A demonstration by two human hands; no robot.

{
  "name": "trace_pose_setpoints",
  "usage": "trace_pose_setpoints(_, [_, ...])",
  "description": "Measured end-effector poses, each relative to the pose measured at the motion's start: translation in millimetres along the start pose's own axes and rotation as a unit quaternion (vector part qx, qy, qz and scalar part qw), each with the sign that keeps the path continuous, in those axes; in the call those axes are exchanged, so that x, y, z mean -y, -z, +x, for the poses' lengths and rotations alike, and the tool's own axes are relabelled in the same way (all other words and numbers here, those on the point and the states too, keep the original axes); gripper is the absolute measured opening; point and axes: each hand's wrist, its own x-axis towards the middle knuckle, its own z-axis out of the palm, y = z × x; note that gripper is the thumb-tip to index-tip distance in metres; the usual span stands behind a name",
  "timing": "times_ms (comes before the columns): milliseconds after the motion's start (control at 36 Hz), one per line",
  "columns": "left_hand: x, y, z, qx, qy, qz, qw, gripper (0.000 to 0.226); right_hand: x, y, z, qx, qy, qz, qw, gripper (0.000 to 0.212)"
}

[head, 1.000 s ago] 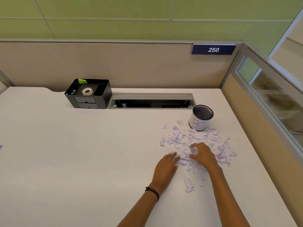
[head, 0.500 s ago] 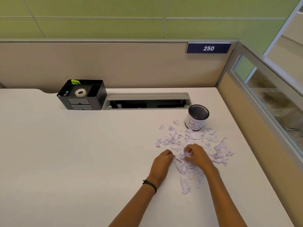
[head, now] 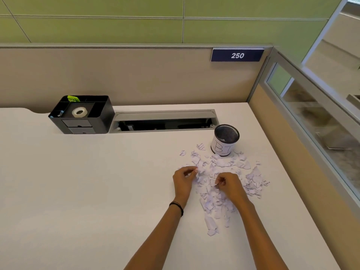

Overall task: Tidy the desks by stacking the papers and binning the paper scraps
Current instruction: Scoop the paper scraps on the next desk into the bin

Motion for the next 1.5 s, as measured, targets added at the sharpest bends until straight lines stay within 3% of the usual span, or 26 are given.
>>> trace_pose_setpoints(250, [-33,-33,37,-0.005,0.003,-0.056,0.998,0.012,-15,14,5,-0.081,-0.012,0.038,0.996,0.019])
trace_pose_setpoints(306, [-45,-43,45,-0.003,-0.019,-0.064,0.998,0.012,-16,18,2,-0.046,0.010,-0.005,0.999,0.011])
trace_pose_setpoints(361, [-57,-53,53,0.003,-0.047,-0.063,0.997,0.013,-19,19,-1,0.018,0.019,-0.084,0.996,0.018])
trace_pose_setpoints(472, [-75,-75,67,0.010,-0.072,-0.061,0.995,0.013,-24,15,-5,0.089,0.040,-0.065,0.993,0.032])
trace_pose_setpoints(722, [-88,-108,84,0.012,-0.079,-0.029,0.996,0.015,-25,8,-1,0.061,0.058,-0.108,0.991,0.017])
trace_pose_setpoints(833, [-91,-111,87,0.037,-0.072,-0.016,0.997,0.018,-26,12,-1,0.050,0.044,-0.065,0.996,0.009])
trace_pose_setpoints(917, [-91,-110,88,0.072,-0.073,-0.007,0.995,0.023,-27,15,-1,0.036,0.011,-0.005,0.999,0.023])
trace_pose_setpoints(972, [-92,-106,88,0.090,-0.086,0.001,0.992,0.023,-28,19,0,-0.008,0.008,0.030,0.999,0.007])
trace_pose_setpoints(1111, [-93,-83,80,0.102,-0.133,-0.008,0.986,0.020,-24,36,0,-0.107,0.006,0.151,0.983,0.006])
trace_pose_setpoints(1194, [-76,-59,74,0.071,-0.183,0.036,0.980,0.018,-15,48,7,-0.139,-0.013,0.254,0.957,0.007])
trace_pose_setpoints(1333, [-21,-4,63,0.029,-0.171,0.166,0.971,0.019,3,71,34,-0.155,-0.063,0.395,0.903,0.005])
trace_pose_setpoints(1417, [5,34,55,0.009,-0.207,0.319,0.925,0.022,8,83,53,-0.182,-0.070,0.405,0.894,0.004])
trace_pose_setpoints(1500, [24,66,45,0.029,-0.262,0.412,0.873,0.028,13,90,72,-0.195,-0.071,0.370,0.906,0.009])
